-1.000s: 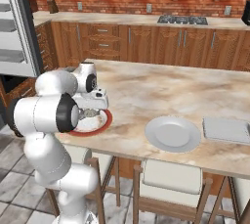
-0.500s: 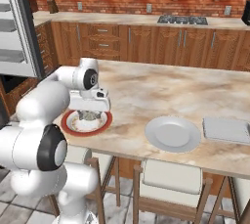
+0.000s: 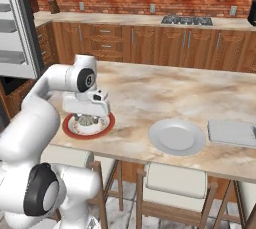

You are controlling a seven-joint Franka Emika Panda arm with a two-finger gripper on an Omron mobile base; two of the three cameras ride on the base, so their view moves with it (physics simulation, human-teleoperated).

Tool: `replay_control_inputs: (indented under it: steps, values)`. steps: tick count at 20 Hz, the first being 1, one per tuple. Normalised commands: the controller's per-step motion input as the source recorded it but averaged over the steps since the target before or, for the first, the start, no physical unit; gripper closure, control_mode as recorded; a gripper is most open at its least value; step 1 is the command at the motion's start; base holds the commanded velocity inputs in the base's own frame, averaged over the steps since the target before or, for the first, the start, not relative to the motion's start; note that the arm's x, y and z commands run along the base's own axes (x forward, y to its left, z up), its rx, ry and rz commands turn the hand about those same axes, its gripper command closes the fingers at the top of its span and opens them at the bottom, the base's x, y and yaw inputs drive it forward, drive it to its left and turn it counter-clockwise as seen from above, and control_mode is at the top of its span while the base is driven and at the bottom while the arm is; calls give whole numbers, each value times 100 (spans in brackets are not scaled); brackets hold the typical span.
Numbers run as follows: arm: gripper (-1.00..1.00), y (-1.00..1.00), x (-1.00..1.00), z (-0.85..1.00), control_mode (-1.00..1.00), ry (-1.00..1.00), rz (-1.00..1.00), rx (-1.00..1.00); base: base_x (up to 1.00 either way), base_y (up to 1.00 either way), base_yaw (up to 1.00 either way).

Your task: Place two dumplings into each of the tupperware containers and then place the containers in the fridge.

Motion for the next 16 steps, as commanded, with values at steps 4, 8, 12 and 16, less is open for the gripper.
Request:
replay_control_inputs:
  steps: [4, 8, 12, 16]
  values:
    - [100, -13, -37, 9, -100, -12, -2, 0, 0, 0, 0]
    - [100, -4, -32, 2, -100, -7, 0, -1, 0, 0, 0]
    - [100, 0, 0, 2, -100, -3, 0, 0, 0, 0, 0]
    - [100, -4, -13, 4, 100, 0, -3, 0, -13, -8, 0]
